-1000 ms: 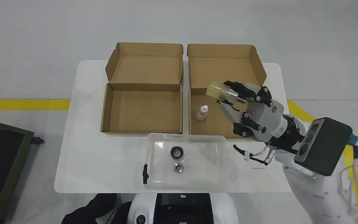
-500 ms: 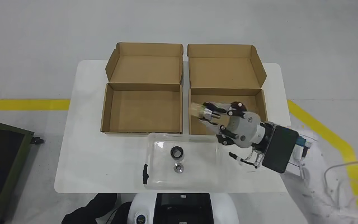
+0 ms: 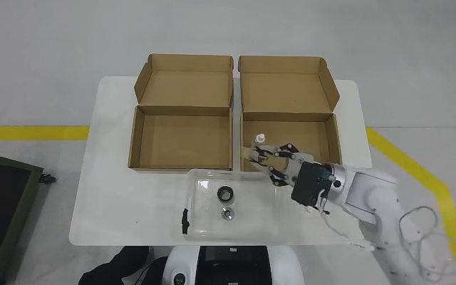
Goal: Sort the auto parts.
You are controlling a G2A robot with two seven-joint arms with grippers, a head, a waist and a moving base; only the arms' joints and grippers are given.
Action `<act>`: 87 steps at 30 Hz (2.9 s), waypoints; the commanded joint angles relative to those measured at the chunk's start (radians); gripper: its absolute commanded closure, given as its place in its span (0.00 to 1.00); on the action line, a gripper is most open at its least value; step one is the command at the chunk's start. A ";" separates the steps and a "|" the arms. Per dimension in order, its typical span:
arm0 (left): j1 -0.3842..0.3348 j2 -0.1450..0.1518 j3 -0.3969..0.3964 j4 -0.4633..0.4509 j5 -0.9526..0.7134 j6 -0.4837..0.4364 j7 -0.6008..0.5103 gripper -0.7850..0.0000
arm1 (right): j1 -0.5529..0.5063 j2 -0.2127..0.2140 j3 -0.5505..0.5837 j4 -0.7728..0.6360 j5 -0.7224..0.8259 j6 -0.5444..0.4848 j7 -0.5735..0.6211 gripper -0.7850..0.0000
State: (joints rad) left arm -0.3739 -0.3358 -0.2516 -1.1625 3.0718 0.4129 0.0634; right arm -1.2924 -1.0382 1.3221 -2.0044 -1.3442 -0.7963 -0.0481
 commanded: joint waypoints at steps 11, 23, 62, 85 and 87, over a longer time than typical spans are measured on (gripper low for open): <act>0.000 0.000 0.000 0.000 0.000 0.000 0.000 0.00 | 0.037 0.003 0.003 0.114 0.027 0.030 0.172 1.00; 0.000 0.000 0.000 0.000 0.000 0.000 0.000 0.00 | 0.098 0.008 0.002 0.232 -0.048 0.038 0.314 1.00; 0.000 0.000 0.000 0.000 0.000 0.000 0.000 0.00 | 0.348 -0.040 -0.239 0.447 0.029 0.112 0.729 0.10; 0.000 0.000 0.000 0.000 0.000 0.000 0.000 0.00 | 0.043 0.018 -0.032 -0.107 0.240 0.013 0.762 0.00; 0.000 0.000 0.000 0.000 0.000 0.000 0.000 0.00 | 0.019 0.020 -0.049 -0.141 0.244 -0.007 0.767 0.00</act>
State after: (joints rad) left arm -0.3739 -0.3358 -0.2516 -1.1625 3.0718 0.4129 0.0634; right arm -1.2651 -1.0187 1.2798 -2.1333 -1.1011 -0.7963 0.7177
